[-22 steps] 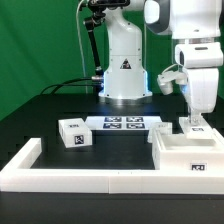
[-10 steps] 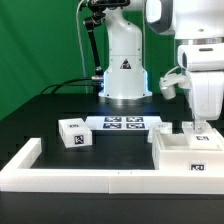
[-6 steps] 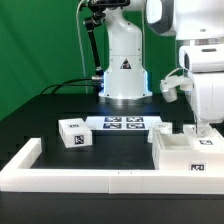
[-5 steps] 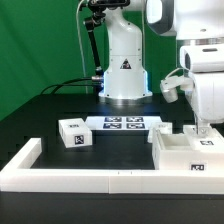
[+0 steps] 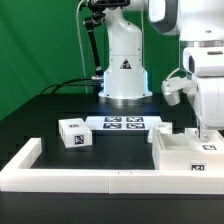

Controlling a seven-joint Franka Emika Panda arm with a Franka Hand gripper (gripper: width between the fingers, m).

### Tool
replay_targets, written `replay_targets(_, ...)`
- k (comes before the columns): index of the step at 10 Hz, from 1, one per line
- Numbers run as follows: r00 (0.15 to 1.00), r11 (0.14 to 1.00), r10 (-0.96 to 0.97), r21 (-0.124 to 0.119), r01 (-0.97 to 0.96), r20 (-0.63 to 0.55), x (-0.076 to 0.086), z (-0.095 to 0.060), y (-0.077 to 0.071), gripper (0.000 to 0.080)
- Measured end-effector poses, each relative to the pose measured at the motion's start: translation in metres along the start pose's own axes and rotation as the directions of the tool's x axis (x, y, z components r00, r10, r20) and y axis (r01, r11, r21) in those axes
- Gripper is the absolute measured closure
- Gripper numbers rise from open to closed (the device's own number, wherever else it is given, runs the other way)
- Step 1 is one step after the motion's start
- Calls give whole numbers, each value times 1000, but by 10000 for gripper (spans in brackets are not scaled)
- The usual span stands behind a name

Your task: Assemble cabinet

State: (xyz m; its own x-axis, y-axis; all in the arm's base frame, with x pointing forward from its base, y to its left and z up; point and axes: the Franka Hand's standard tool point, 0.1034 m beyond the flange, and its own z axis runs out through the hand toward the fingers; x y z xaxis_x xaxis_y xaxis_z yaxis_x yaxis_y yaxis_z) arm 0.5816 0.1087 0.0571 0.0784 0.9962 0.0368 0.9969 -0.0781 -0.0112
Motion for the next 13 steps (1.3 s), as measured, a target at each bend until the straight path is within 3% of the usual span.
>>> replay_targets(1, 1000, 1000, 2, 2, -2, 2, 0, -1, 0, 728)
replay_targets(2, 1000, 1000, 8, 1, -8, 4, 0, -3, 0, 639)
replay_targets(3, 1000, 1000, 7, 0, -7, 5, -1, -4, -1, 639)
replay_targets(4, 1000, 1000, 5, 0, -5, 8, -3, -7, 0, 452)
replay_targets(5, 1000, 1000, -7, -1, 7, 12, -6, -12, 0, 452)
replay_targets(6, 1000, 1000, -10, -8, 11, 15, -10, -18, 1, 269)
replay_targets(7, 1000, 1000, -10, -9, 10, 20, -13, -21, -2, 269)
replay_targets(8, 1000, 1000, -8, -13, 9, 27, -17, -28, -8, 78)
replay_targets(9, 999, 1000, -2, -19, 3, 38, -23, -36, -18, 24)
replay_targets(10, 998, 999, 35, -33, -34, 45, -28, -42, -32, 24)
replay_targets(11, 997, 997, 60, -43, -57, 50, -33, -46, -52, 5)
replay_targets(13, 996, 997, 69, -40, -67, 55, -45, -40, -89, 1)
